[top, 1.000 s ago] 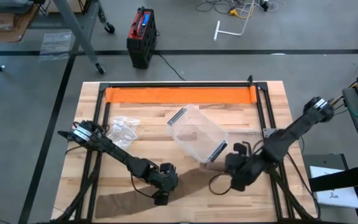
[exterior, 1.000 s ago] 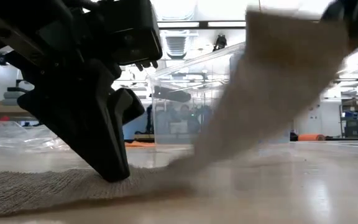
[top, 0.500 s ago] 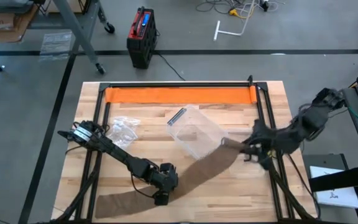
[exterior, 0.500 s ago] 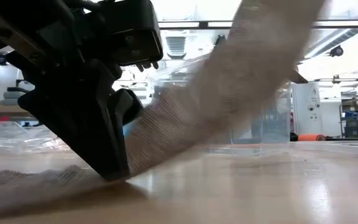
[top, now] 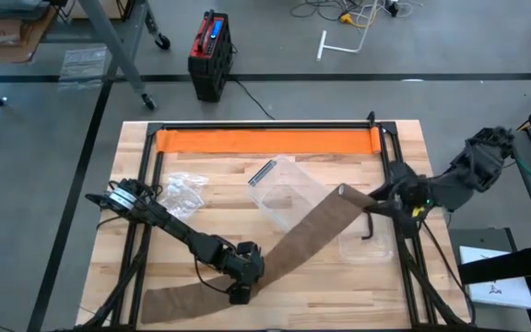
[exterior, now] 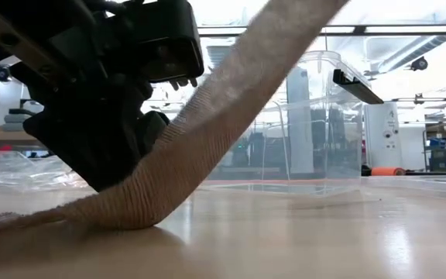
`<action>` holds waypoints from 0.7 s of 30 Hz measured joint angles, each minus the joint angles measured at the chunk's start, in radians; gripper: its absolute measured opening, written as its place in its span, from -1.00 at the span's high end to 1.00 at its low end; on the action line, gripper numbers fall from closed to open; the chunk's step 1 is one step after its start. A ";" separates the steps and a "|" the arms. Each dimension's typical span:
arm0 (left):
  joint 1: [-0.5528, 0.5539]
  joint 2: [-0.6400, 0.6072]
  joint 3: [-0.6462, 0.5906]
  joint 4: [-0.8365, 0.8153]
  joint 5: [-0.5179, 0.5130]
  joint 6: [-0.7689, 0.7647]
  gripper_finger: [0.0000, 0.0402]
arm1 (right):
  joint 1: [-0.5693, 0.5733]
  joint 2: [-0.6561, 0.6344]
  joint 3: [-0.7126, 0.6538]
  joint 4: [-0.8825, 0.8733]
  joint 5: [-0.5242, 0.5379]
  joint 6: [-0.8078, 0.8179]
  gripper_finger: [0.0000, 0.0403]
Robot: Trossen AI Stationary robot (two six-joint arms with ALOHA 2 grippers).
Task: Roll bandage
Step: Roll the brown bandage
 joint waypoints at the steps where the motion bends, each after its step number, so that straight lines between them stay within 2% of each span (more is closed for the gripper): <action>1: 0.000 0.000 0.001 0.000 0.000 -0.001 0.90 | 0.000 0.011 -0.008 -0.010 0.001 0.013 0.38; 8: 0.000 0.001 0.014 -0.011 -0.014 -0.004 0.90 | 0.000 0.144 -0.027 -0.123 0.018 0.145 0.41; 13: -0.001 0.001 0.040 -0.014 -0.043 0.033 0.87 | 0.003 0.213 0.000 -0.338 -0.004 0.340 0.39; 16: 0.000 0.000 0.075 -0.034 -0.045 0.037 0.78 | 0.002 0.234 0.007 -0.394 -0.004 0.421 0.39; 21: 0.000 -0.002 0.181 -0.200 -0.111 0.103 0.54 | 0.002 0.250 0.007 -0.396 -0.005 0.471 0.42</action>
